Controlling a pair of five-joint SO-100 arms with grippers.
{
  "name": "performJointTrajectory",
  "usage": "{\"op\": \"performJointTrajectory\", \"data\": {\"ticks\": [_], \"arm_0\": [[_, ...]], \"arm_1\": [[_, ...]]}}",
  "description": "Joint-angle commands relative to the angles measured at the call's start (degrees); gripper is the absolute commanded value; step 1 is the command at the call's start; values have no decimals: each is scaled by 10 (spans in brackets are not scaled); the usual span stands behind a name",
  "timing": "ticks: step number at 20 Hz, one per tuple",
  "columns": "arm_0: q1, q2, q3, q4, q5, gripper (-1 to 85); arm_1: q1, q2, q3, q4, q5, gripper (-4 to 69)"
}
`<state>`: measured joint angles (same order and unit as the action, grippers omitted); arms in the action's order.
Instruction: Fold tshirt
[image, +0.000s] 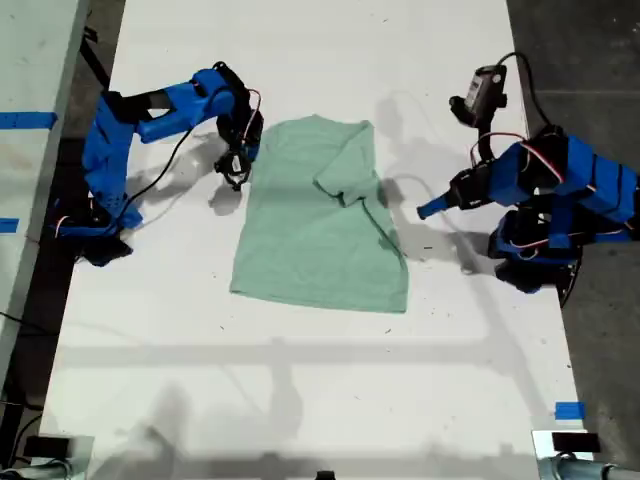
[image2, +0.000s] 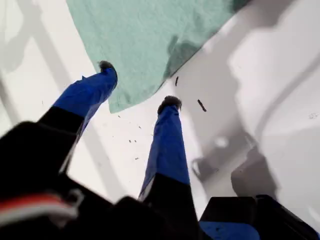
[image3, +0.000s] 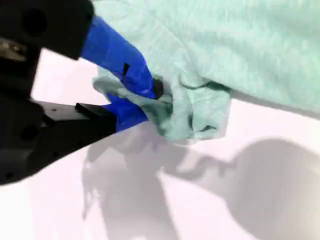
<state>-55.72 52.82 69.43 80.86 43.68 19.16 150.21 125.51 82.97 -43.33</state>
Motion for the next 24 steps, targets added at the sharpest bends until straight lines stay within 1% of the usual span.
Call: {"op": "performJointTrajectory", "data": {"ticks": [1,4,6,7,9,12,13,19,20,21,22,24], "arm_0": [[-4,134,-4,25,-11,1],[-12,237,27,42,-18,1],[-11,312,79,7,-19,1],[4,310,77,3,-20,1],[41,254,31,2,-22,1],[91,114,-151,36,-36,1],[101,85,-194,30,-40,1],[165,52,-192,-120,-39,1],[173,40,-193,-142,-27,74],[181,33,-193,-154,-23,231],[185,31,-193,-157,-25,278],[192,48,-193,-153,-24,322]], "arm_1": [[-6,21,1,4,8,215],[-7,27,6,4,12,213],[-10,28,8,4,15,212],[-11,28,9,2,15,211],[-11,28,11,-5,14,211],[-12,26,12,-9,20,212],[-15,26,14,-9,24,211],[-19,22,33,-36,32,214],[-19,19,32,-40,31,215],[-19,18,31,-42,31,215],[-19,17,31,-42,33,215],[-21,17,33,-42,38,215]]}}
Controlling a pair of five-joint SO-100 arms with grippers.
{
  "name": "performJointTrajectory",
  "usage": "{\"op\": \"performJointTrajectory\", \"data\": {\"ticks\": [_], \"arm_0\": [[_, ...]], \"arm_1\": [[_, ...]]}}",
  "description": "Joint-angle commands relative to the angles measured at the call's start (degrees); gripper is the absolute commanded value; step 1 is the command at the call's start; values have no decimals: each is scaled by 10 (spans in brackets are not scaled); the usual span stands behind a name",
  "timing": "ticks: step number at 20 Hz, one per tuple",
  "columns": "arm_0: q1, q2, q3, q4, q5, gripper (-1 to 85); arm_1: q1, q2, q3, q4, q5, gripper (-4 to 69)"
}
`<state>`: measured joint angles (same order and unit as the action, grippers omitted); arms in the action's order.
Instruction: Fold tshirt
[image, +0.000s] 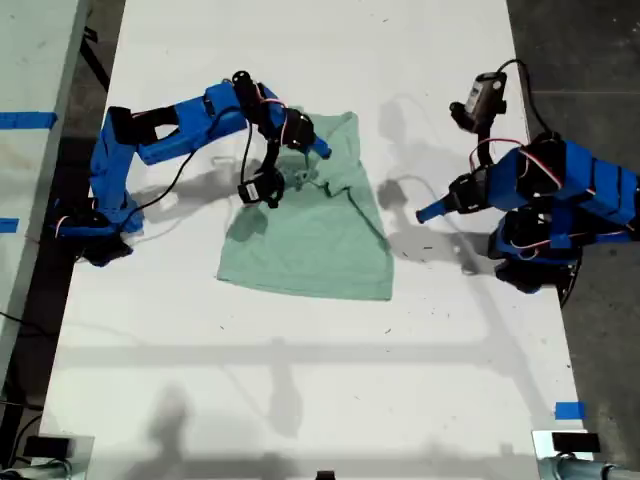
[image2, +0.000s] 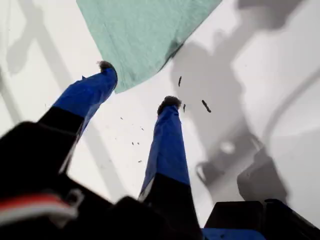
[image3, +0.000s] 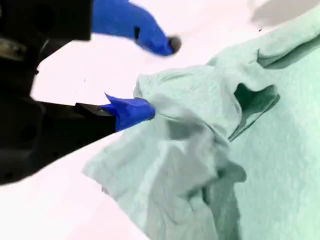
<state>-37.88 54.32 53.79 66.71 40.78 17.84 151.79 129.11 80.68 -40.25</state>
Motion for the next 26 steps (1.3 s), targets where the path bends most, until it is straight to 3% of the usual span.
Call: {"op": "performJointTrajectory", "data": {"ticks": [1,8,14,18,26], "arm_0": [[15,55,-37,-8,9,328],[18,218,95,137,-33,279],[107,504,521,20,-173,175],[186,568,600,37,-272,157],[244,527,603,9,-306,166]], "arm_1": [[-9,1,1,-22,9,215],[-51,-69,-20,-39,22,224],[-98,-219,-55,-98,56,282],[-125,-306,-75,-149,92,285],[-127,-476,-93,-261,131,266]]}}
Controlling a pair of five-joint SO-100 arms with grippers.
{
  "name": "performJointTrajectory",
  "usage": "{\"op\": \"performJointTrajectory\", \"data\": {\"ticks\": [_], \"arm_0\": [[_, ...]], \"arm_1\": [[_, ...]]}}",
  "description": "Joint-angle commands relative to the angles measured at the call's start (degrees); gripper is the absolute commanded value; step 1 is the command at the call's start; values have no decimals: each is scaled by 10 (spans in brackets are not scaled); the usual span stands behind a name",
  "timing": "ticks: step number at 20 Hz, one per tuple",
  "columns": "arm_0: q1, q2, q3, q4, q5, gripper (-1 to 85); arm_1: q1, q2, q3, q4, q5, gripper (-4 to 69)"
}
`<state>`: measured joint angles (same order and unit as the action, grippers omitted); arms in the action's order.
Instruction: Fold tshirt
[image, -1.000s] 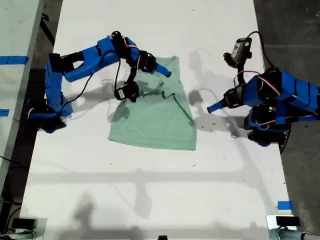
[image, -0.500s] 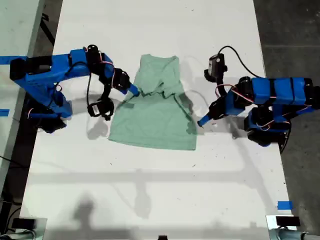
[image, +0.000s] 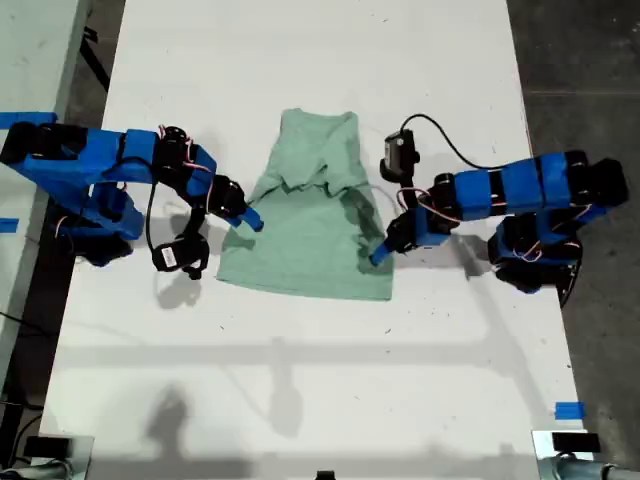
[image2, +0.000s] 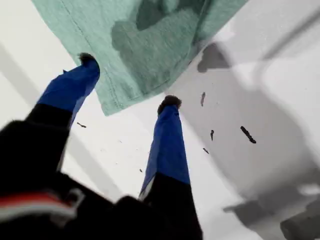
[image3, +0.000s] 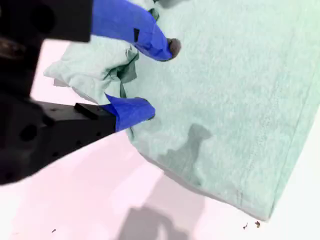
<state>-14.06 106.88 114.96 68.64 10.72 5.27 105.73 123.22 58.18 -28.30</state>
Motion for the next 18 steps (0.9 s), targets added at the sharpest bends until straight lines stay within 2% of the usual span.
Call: {"op": "performJointTrajectory", "data": {"ticks": [1,6,10,11,13,16,18], "arm_0": [[4,-1,-9,-10,-4,167],[-2,-5,-4,-5,1,167],[-4,-13,0,-5,3,167],[-4,-15,0,-5,3,167],[-4,-18,0,-5,3,167],[0,-17,0,-4,0,164],[4,-16,0,-3,-2,162]], "arm_1": [[0,-36,-33,-51,18,257],[5,-115,-13,-107,63,180],[10,-118,-11,-114,64,137],[10,-119,-11,-115,63,113],[10,-120,-11,-115,63,-3],[4,-119,-12,-108,54,-11],[-4,-111,-25,-64,48,-10]]}}
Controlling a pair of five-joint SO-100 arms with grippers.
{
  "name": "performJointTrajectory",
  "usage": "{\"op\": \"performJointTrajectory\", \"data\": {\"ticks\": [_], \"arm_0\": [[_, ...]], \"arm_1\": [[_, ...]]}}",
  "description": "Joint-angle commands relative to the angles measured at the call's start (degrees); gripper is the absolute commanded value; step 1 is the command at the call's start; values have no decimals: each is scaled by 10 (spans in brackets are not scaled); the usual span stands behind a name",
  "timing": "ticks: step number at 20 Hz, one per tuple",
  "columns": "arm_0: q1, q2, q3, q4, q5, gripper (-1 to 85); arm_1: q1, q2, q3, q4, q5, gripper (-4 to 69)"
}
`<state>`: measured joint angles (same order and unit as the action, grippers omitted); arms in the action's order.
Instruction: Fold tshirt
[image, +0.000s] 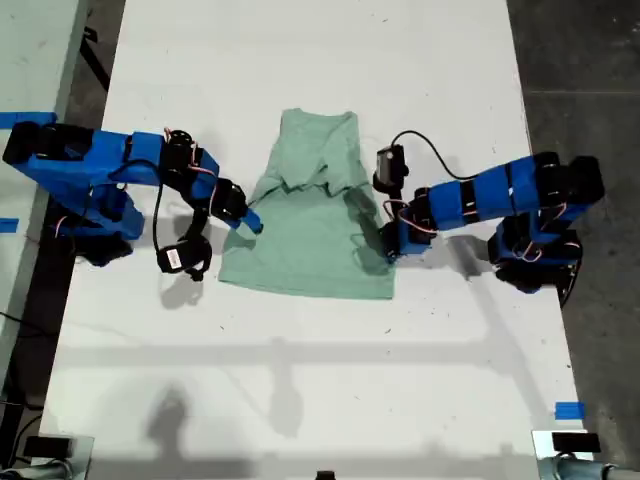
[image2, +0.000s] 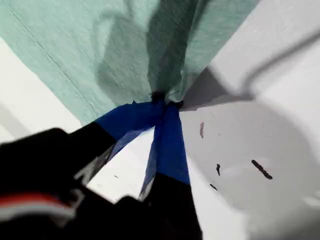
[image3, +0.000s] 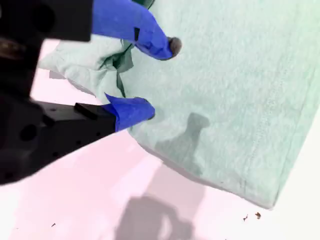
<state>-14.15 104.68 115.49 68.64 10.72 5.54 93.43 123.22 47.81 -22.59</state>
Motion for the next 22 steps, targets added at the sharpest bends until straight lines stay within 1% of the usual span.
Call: {"op": "performJointTrajectory", "data": {"ticks": [1,5,6,8,9,11,14,15,17,18,19,20,21,22], "arm_0": [[8,6,-5,-3,-3,162],[11,8,-7,-3,-6,162],[12,8,-8,-4,-6,162],[12,7,-9,-6,-6,162],[13,7,-10,-7,-7,160],[16,9,-10,-6,-11,160],[18,9,-11,-7,-13,160],[19,9,-11,-6,-15,160],[21,9,-11,-5,-18,160],[22,9,-11,-6,-18,160],[22,9,-11,-7,-18,162],[22,9,-11,-7,-18,166],[22,9,-12,-5,-18,170],[22,9,-12,-4,-18,173]], "arm_1": [[-12,29,-30,67,-10,-10],[-33,116,-75,192,-11,-10],[-33,113,-98,206,-14,-10],[-33,83,-158,209,-21,-10],[-33,54,-207,221,-23,-10],[-34,-33,-331,246,-26,-10],[-41,-191,-517,254,-25,-10],[-42,-231,-549,247,-17,-10],[-40,-279,-550,203,13,-15],[-40,-301,-542,181,31,33],[-38,-330,-546,167,40,180],[-40,-348,-561,176,51,229],[-44,-349,-568,190,57,256],[-46,-346,-576,199,45,360]]}}
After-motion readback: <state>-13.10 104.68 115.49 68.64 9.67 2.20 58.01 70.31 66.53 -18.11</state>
